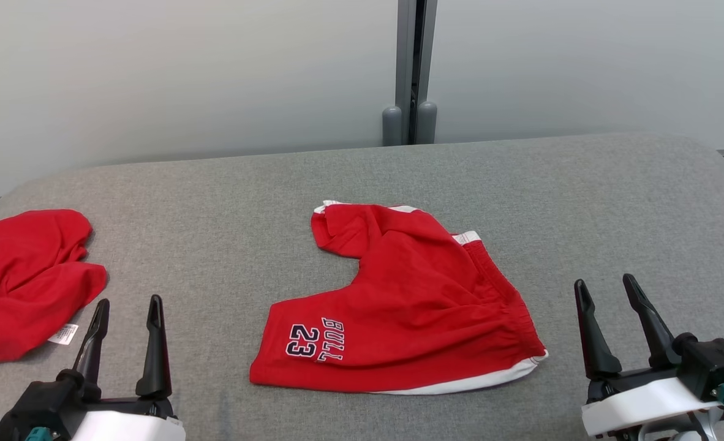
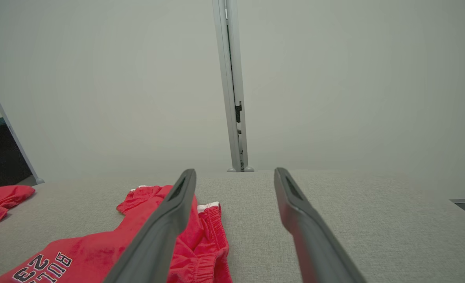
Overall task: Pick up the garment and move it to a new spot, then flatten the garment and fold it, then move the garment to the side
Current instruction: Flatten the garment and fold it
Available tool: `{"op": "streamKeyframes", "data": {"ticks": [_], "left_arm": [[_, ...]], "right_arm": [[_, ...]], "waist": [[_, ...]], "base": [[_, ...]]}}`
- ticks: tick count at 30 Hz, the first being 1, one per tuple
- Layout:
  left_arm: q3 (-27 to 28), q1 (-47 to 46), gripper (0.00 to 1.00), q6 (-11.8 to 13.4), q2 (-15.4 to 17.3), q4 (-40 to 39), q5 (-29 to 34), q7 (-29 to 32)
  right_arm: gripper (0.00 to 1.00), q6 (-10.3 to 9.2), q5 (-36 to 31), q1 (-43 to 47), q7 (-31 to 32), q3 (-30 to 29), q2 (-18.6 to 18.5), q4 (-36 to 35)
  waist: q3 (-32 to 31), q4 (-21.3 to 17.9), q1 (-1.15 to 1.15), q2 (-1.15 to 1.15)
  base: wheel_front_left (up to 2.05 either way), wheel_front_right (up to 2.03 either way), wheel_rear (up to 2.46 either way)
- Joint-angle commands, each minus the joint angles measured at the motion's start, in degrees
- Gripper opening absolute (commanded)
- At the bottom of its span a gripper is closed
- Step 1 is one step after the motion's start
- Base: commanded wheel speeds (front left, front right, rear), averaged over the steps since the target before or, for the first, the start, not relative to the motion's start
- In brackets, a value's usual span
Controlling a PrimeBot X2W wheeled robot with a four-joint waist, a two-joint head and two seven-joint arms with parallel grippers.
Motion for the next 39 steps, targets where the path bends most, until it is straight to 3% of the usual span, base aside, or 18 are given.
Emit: {"op": "streamKeyframes", "data": {"ticks": [1, 14, 28, 36, 39], "left_arm": [[0.88, 0.56, 1.0, -0.7, -0.31, 0.23, 0.8, -0.01], [4.87, -0.28, 1.0, -5.14, -3.47, 1.61, 3.99, -0.01], [6.36, -0.82, 1.0, -6.54, -4.38, 2.72, 5.13, -0.02], [4.38, -1.2, 1.0, -7.22, -4.14, 8.43, 2.93, 0.65], [2.64, -1.85, 1.0, -7.5, -3.3, 11.88, 1.23, 4.39]], "right_arm": [[1.0, 0.01, -0.18, -0.31, -0.27, 0.01, -0.32, -0.03], [1.0, 0.01, 0.16, -0.4, -0.27, 0.14, -0.81, 0.46], [1.0, 0.01, 1.21, -0.29, -0.27, 0.53, -1.51, 1.91], [1.0, 0.01, 4.14, -1.52, 2.55, 5.06, -3.96, 8.91], [1.0, 0.01, 5.75, -2.76, 4.29, 7.62, -5.09, 11.37]], "waist": [[-0.04, -0.03, 0.0, 0.0], [-0.54, 0.42, 0.0, 0.0], [-0.27, 0.14, 0.0, 0.0], [0.87, 0.04, 0.0, 0.0], [1.53, 0.18, 0.0, 0.0]], "base": [[0.0, 0.0, 0.0], [0.0, 0.0, 0.0], [0.0, 0.0, 0.0], [0.0, 0.0, 0.0], [0.0, 0.0, 0.0]]}}
